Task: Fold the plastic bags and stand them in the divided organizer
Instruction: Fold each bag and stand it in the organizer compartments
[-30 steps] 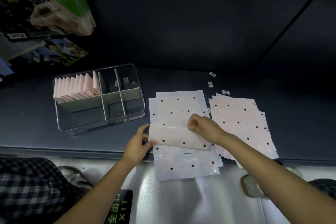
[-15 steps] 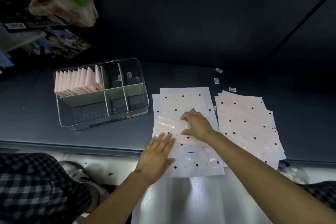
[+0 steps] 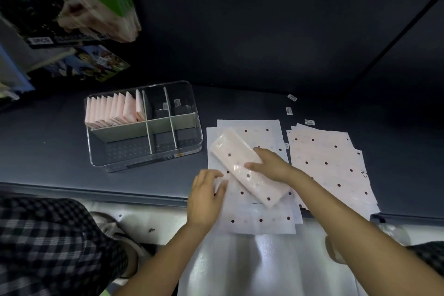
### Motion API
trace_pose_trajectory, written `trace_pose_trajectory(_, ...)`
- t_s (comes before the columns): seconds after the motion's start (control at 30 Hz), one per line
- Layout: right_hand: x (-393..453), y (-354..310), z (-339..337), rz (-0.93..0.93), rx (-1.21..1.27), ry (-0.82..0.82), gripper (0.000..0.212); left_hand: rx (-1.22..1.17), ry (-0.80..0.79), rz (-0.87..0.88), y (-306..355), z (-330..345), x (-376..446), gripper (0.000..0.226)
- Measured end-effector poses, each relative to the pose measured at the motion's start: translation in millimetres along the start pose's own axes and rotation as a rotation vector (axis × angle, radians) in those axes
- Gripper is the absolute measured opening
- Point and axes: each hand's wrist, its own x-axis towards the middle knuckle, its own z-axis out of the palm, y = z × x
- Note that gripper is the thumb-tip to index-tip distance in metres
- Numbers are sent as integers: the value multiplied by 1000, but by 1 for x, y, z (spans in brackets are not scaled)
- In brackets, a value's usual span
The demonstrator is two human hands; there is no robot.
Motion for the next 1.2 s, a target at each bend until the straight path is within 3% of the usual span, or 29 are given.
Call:
trace_pose_trajectory(0.07, -20, -4, -4, 10, 229, 66, 29, -316, -26, -262, 23, -1, 6, 14)
trace_pose_trajectory(0.13, -39, -9, -2, -2, 387, 107, 27, -575, -143, -410, 44, 0, 11, 19)
trace_pose_trajectory(0.3, -73, -20, 7, -57, 504, 156, 24, -791, -265, -371, 78, -9, 4, 22)
trace_pose_trajectory(0.43, -90, -29, 11, -52, 435, 140, 41, -772, -384, -388, 86, -23, 0, 25)
trace_pose_trajectory(0.67, -115, -35, -3, -60, 680, 112, 27, -946, -561, -513, 87, -57, -1, 25)
trace_pose_trajectory(0.77, -120, -39, -3, -87, 699, 161, 16, -931, -537, -466, 88, -65, -3, 23)
trace_pose_trajectory(0.97, -125, -43, -1, -114, 704, 231, 26, -811, -288, -310, 85, -74, -8, 8)
trace_pose_trajectory(1.1, -126, -43, 0, -123, 831, 213, 8, -847, -266, -269, 83, -79, -6, 16)
trace_pose_trajectory(1.2, -127, -43, 2, -135, 954, 203, 19, -893, -291, -254, 83, -83, -6, 26)
